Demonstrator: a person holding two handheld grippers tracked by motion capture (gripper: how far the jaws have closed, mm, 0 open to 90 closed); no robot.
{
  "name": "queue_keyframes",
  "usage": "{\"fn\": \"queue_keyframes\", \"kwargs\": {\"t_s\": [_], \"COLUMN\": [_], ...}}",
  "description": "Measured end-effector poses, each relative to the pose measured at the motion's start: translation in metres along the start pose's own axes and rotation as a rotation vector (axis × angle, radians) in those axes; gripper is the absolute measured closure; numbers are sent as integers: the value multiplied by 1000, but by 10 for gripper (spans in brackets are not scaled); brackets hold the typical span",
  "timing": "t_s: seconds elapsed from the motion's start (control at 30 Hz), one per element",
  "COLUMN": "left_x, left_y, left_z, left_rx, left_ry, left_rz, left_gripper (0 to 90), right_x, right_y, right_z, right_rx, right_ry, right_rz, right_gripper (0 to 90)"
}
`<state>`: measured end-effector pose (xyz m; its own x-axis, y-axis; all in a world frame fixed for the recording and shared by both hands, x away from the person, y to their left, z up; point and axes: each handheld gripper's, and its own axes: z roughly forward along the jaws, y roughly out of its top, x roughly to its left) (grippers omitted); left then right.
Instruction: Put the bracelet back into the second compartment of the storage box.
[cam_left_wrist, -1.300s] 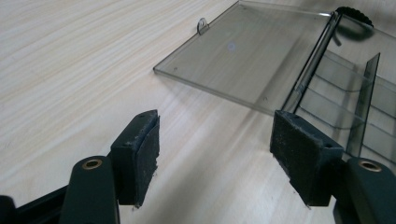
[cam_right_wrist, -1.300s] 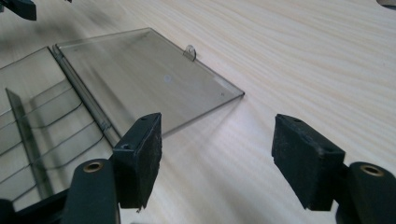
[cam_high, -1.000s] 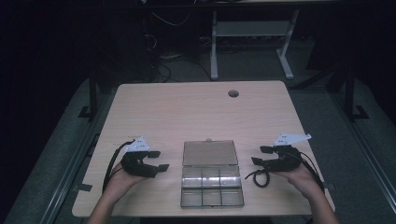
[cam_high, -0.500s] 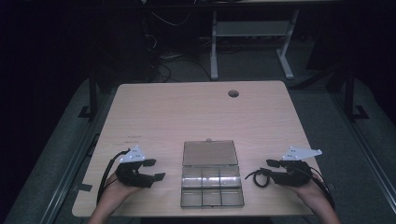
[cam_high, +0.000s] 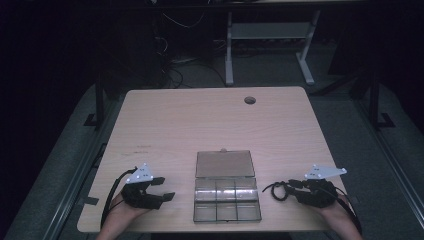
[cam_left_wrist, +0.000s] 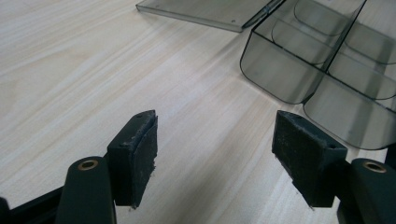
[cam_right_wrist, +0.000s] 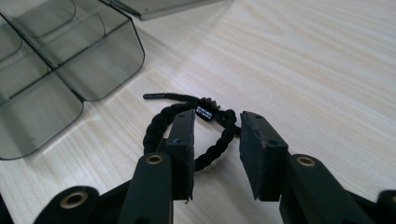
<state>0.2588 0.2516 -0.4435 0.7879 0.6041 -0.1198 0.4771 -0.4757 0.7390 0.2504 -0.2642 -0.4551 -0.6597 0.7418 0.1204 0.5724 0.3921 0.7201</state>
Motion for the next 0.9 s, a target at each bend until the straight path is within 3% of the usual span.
{"fn": "queue_keyframes", "kwargs": {"t_s": [0.3, 0.47, 0.67, 0.9], "left_x": [-1, 1, 1, 2], "left_y": [-1, -1, -1, -2], "left_z": [6, 6, 6, 6], "left_rx": [15, 15, 15, 11], "left_ry": [-5, 1, 4, 10], "left_rz": [6, 8, 8, 6], "left_gripper": [295, 295, 295, 286], "right_x": [1, -2, -4, -6], "right_y": [-1, -2, -3, -2], "right_z": [9, 10, 12, 8], "right_rx": [50, 61, 74, 53], "right_ry": [-22, -33, -31, -35], "right_rz": [13, 23, 19, 15], "right_gripper": [731, 827, 841, 851]}}
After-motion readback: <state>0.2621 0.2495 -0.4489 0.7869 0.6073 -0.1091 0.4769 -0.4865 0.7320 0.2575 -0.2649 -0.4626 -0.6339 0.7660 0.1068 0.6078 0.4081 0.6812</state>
